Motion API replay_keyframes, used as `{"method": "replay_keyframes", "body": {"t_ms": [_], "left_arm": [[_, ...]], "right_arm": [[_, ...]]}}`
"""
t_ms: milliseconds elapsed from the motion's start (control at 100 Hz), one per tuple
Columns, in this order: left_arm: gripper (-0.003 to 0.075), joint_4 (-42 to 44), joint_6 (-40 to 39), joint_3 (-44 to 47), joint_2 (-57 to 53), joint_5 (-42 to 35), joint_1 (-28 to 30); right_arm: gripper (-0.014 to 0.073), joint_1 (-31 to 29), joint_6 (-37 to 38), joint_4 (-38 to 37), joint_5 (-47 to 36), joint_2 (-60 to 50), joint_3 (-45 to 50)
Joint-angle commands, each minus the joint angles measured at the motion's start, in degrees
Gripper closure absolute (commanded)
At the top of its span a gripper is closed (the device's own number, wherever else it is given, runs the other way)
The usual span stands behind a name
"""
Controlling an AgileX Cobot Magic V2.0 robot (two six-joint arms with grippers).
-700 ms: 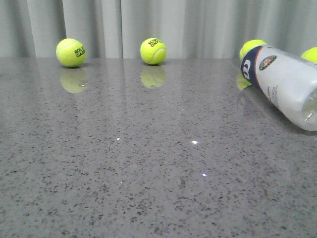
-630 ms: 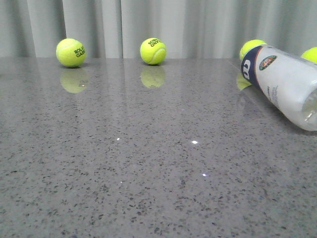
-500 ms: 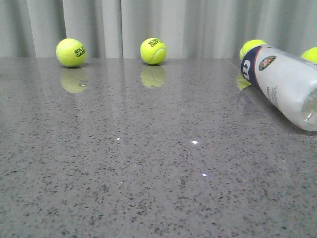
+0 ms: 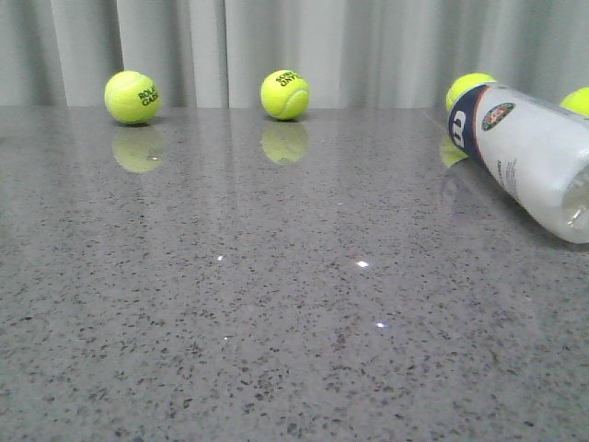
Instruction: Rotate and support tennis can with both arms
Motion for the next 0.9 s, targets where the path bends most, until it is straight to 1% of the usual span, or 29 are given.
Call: {"method": "replay_keyframes", "body": {"t_ms": [0, 60, 180, 250, 320, 430, 600, 690, 730, 780, 830, 890], "left_arm": [[0.0738, 0.0, -0.5, 2.5, -1.8, -4.5, -0.3], [0.0738, 0.0, -0.5, 2.5, -1.8, -4.5, -0.3], [0.0738, 0.0, -0.5, 2.5, -1.8, -4.5, -0.3], [0.0738, 0.0, -0.5, 2.5, -1.8, -4.5, -0.3], [0.0739, 0.0, -0.5, 2.5, -1.8, -4.5, -0.3], [0.0738, 0.0, -0.5, 2.5, -1.8, -4.5, -0.3], [0.0738, 0.0, -0.5, 2.5, -1.8, -4.5, -0.3], [0.0738, 0.0, -0.5, 2.5, -1.8, -4.5, -0.3], [0.0738, 0.0, -0.5, 2.5, -1.8, -4.5, -0.3], [0.0738, 0.0, -0.5, 2.5, -1.8, -4.5, -0.3], [0.0738, 0.0, -0.5, 2.5, -1.8, -4.5, -0.3], [0.0738, 0.0, -0.5, 2.5, -1.8, -4.5, -0.3]], "right_arm": [[0.0654, -0.1, -0.2, -0.7, -5.7, -1.0, -1.3], [0.0654, -0.1, -0.2, -1.4, -3.0, -0.9, -3.1], [0.0654, 0.7, -0.2, -2.5, 5.0, 0.1, -7.4], [0.0654, 1.7, -0.2, -3.0, 7.7, 1.7, -9.8], [0.0654, 2.6, -0.1, -2.8, 8.6, 4.4, -11.9], [0.0654, 4.1, -0.1, -2.6, 10.7, 10.3, -15.7], [0.0654, 5.7, -0.1, -2.5, 20.3, 22.2, -24.6], [0.0639, 6.3, -0.1, -2.5, 24.9, 29.2, -30.5], [0.0608, 6.5, -0.1, -2.5, 26.3, 32.2, -33.1], [0.0542, 6.7, -0.1, -2.5, 27.1, 35.2, -35.9], [0.0436, 6.9, -0.1, -2.4, 27.5, 38.0, -38.4], [0.0257, 6.9, -0.1, -2.3, 27.8, 41.1, -41.5]]}}
